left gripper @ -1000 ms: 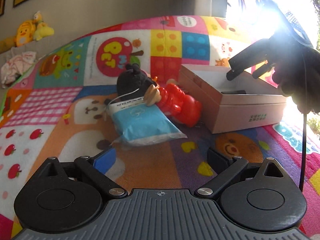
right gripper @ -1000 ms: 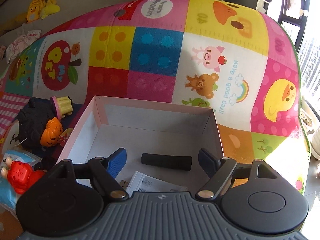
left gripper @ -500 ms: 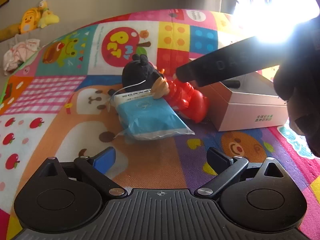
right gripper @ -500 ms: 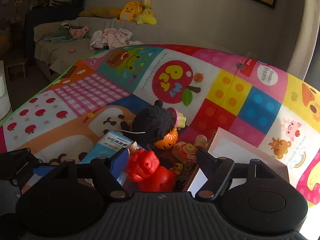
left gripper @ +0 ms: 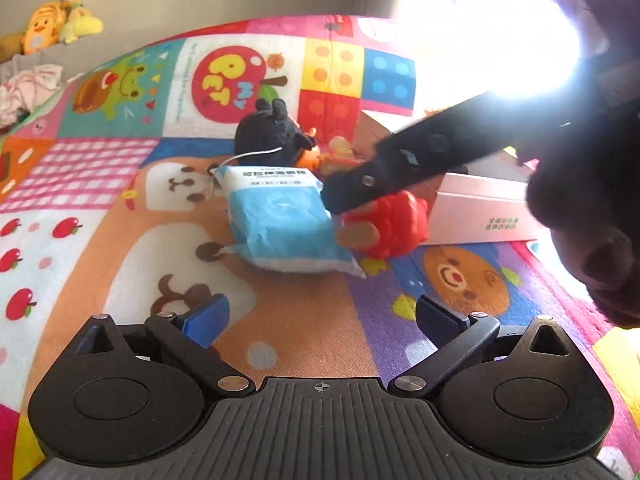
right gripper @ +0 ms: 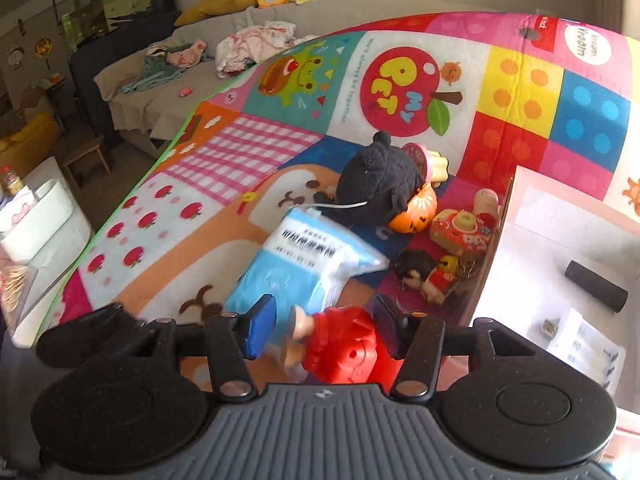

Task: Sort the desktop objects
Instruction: 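Grasp the red hooded toy figure with the right tool and lift it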

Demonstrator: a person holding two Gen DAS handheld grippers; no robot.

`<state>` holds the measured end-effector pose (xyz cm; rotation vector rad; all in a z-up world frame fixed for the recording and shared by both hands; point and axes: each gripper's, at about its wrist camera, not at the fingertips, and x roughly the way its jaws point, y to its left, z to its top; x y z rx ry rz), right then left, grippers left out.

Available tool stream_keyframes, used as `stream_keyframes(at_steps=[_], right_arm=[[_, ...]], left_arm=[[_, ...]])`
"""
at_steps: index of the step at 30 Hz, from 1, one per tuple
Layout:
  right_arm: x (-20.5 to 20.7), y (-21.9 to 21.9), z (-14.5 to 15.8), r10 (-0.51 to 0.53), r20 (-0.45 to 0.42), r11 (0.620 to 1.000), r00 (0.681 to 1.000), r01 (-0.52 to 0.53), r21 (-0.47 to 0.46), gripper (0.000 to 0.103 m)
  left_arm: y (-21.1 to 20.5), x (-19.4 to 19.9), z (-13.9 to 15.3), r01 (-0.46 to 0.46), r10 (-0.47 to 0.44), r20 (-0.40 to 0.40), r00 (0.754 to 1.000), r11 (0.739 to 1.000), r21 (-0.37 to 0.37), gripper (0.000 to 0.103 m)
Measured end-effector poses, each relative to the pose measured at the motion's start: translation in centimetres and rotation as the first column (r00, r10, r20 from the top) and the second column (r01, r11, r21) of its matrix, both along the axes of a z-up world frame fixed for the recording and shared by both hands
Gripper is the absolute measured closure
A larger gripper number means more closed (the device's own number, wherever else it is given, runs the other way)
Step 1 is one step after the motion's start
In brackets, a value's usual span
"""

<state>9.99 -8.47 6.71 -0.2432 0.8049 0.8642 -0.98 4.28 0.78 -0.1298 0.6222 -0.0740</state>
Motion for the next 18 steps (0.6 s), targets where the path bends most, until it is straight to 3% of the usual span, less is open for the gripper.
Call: stream_keyframes(at_steps=[6, 11, 18], right_arm=[[-3.7, -4.3, -0.3, -0.072, 0.097, 0.994, 0.993, 0.079, -0.070, 0.048], [-2.7, -7.0, -1.2, -0.197, 0.007, 0.980, 0.980, 0.197, 0.002, 0.039], [-1.1, -4.6, -3.3, -0.186, -0.028, 0.982, 0.982, 0.186, 0.019, 0.040]], left_arm=[[-0.6, 0.1, -0.1, 0.030, -0.030, -0.007, 1.000, 0.999, 0.030, 0.001], [-1.0, 0.2, -0.3, 0.036, -0.036, -0.011, 0.999, 0.998, 0.052, 0.001], [-1.1, 0.8, -0.5, 0.042, -0.040, -0.043, 0.998, 0.997, 0.058, 0.001]])
